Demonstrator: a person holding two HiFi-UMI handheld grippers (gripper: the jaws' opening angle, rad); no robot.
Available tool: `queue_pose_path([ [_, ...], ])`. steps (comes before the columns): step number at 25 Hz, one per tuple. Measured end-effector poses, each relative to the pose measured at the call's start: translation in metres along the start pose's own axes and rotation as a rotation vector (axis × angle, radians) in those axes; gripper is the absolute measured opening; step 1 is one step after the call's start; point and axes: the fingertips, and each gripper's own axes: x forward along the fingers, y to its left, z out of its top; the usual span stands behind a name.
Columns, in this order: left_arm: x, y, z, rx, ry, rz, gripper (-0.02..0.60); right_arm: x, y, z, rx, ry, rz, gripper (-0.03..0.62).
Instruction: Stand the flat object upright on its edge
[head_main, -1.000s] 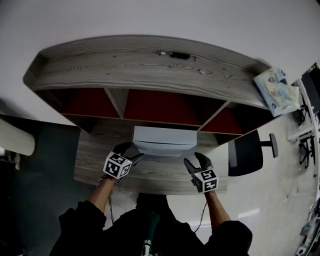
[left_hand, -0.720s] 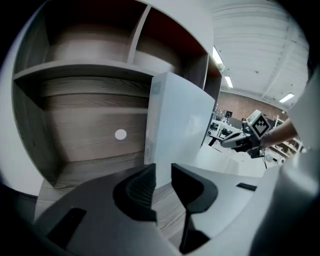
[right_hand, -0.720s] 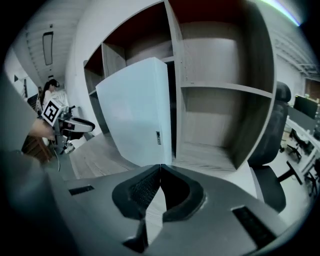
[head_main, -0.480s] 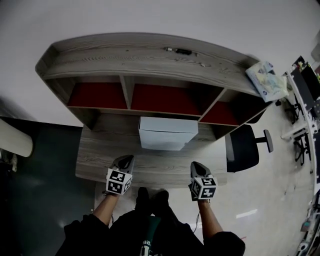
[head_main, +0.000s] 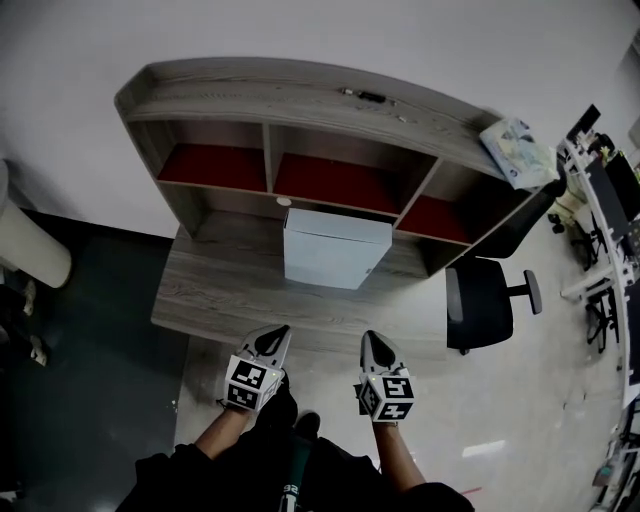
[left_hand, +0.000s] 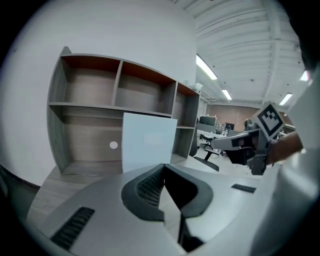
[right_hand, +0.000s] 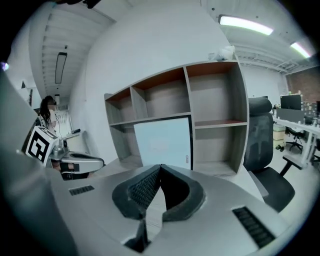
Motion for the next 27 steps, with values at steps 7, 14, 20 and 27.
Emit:
queue_pose_path([
  [7, -0.041, -0.049, -0.003, 0.015, -0.040, 0.009, 0.011, -0.059, 0.018, -0.023, -0.043, -0.020, 0.020, 0.032],
  [14, -0.064, -0.080, -0.016, 0.023, -0.038, -0.004, 0.011, -0.096, 0.035, -0.028, -0.078, -0.061, 0.048, 0.032],
  [20, -0.076, -0.088, -0.021, 0.047, -0.040, 0.009, 0.011, -0.109, 0.045, -0.029, -0.094, -0.077, 0.064, 0.032],
  [27, -0.083, -0.094, -0.021, 0.040, -0.043, 0.007, 0.011, -0.117, 0.046, -0.031, -0.091, -0.077, 0.073, 0.032],
])
